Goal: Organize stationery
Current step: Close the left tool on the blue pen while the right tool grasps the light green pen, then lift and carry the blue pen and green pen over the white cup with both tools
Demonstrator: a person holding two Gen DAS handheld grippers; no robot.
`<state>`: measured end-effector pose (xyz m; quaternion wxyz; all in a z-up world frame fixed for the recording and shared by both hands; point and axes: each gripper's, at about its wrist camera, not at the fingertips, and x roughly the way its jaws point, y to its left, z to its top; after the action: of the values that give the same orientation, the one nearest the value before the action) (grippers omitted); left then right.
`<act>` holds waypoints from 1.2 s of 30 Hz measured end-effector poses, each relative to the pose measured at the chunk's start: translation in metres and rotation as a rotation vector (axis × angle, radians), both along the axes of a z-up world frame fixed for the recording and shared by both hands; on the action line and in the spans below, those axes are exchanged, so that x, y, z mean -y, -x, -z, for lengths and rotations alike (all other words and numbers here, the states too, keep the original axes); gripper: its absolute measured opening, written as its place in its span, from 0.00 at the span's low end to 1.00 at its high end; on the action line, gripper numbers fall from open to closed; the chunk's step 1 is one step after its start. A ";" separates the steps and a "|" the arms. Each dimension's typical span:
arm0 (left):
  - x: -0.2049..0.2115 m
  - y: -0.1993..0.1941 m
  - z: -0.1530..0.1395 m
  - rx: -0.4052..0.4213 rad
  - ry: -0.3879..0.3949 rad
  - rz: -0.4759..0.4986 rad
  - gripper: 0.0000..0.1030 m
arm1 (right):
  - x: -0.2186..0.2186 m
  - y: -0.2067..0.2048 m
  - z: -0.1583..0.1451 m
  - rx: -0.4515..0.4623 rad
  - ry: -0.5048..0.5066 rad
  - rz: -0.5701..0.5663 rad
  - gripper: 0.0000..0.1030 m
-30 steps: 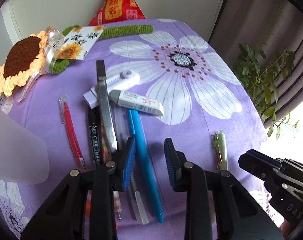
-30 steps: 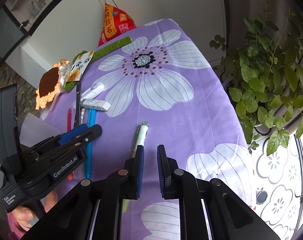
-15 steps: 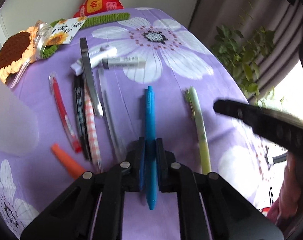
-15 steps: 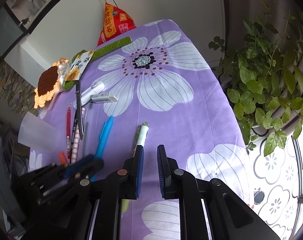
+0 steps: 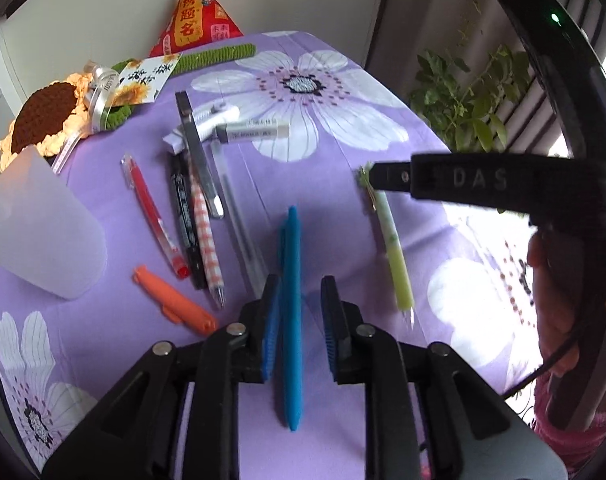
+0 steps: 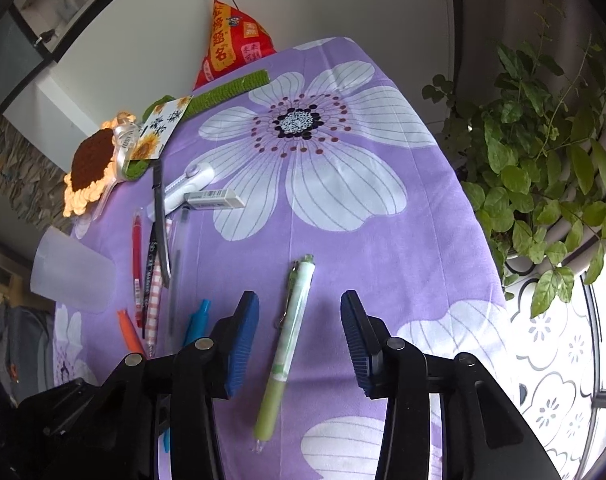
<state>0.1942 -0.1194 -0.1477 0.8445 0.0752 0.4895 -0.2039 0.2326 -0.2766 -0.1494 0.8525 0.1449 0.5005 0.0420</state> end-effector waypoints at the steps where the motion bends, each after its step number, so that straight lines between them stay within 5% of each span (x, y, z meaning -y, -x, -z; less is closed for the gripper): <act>1: 0.003 -0.008 0.002 -0.002 -0.009 -0.005 0.18 | 0.000 -0.003 0.001 -0.006 0.005 0.005 0.42; 12: 0.017 -0.035 0.016 -0.007 -0.037 -0.003 0.12 | -0.019 -0.027 0.012 -0.059 0.121 -0.017 0.42; 15: 0.012 -0.037 0.015 -0.020 -0.013 -0.009 0.11 | -0.023 -0.031 0.012 -0.047 0.178 -0.024 0.17; 17: 0.008 -0.039 0.013 -0.037 0.012 -0.018 0.11 | -0.021 -0.031 0.012 -0.048 0.153 -0.028 0.15; 24: -0.009 -0.019 -0.026 0.052 0.073 -0.021 0.11 | -0.020 -0.006 -0.024 0.040 0.072 -0.039 0.15; 36: -0.048 0.014 -0.088 0.214 0.184 -0.078 0.11 | -0.045 0.047 -0.086 0.217 0.127 -0.071 0.11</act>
<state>0.1804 -0.0717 -0.0595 0.9024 -0.0006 0.3786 -0.2058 0.1852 -0.2316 -0.0632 0.9071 0.0674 0.4117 0.0558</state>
